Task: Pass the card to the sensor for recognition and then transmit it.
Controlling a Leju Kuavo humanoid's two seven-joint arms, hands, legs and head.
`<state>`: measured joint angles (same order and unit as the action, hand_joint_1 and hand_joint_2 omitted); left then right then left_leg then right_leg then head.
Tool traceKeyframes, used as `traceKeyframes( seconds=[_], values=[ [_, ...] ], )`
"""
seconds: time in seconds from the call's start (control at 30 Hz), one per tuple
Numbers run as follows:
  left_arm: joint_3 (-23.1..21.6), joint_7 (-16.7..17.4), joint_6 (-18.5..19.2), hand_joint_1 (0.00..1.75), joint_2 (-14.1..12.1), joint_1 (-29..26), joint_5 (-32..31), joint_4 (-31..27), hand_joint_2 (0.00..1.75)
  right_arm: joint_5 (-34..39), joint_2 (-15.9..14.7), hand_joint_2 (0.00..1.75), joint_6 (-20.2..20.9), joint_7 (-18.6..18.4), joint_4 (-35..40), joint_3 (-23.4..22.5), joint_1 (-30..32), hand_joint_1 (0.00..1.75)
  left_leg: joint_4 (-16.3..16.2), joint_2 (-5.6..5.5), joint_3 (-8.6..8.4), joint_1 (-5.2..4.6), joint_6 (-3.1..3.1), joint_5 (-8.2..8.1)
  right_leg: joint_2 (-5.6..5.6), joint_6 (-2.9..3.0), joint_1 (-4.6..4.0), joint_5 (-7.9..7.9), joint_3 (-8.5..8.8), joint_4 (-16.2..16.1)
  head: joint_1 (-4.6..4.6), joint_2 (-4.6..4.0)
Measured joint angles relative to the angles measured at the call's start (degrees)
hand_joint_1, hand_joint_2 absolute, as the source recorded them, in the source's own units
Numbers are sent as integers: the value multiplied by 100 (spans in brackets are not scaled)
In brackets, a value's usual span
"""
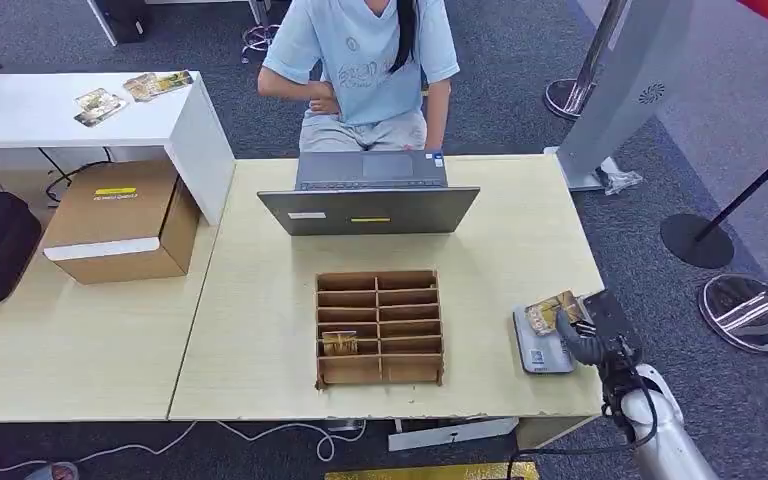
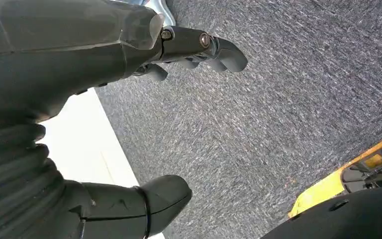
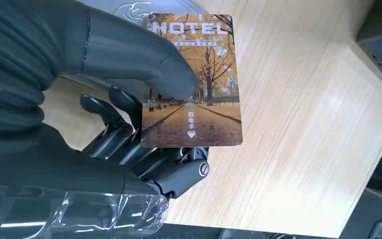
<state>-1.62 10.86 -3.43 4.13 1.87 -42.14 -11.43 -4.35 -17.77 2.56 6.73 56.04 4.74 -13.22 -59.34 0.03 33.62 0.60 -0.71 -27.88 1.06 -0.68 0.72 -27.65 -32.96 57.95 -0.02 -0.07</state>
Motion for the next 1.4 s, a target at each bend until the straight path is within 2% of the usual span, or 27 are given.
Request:
traceKeyframes(
  seconds=[0.47,1.1,1.4],
  values=[
    [44,0,-2,0,0,0,-22,0,175,15,0,175,-15,35,-218,20,-172,175,0,0,0,0,0,0,0,0,0,0,0,0,0,0],
    [44,11,39,0,-9,0,-210,0,175,42,-37,175,-127,-22,-168,17,-20,175,0,1,-2,0,0,0,-1,0,0,0,-1,0,0,0],
    [48,24,37,0,-9,0,-203,0,175,-278,-26,175,-157,-112,-205,17,-41,175,0,0,-1,0,0,0,-1,0,0,0,0,0,0,0]
  ],
)
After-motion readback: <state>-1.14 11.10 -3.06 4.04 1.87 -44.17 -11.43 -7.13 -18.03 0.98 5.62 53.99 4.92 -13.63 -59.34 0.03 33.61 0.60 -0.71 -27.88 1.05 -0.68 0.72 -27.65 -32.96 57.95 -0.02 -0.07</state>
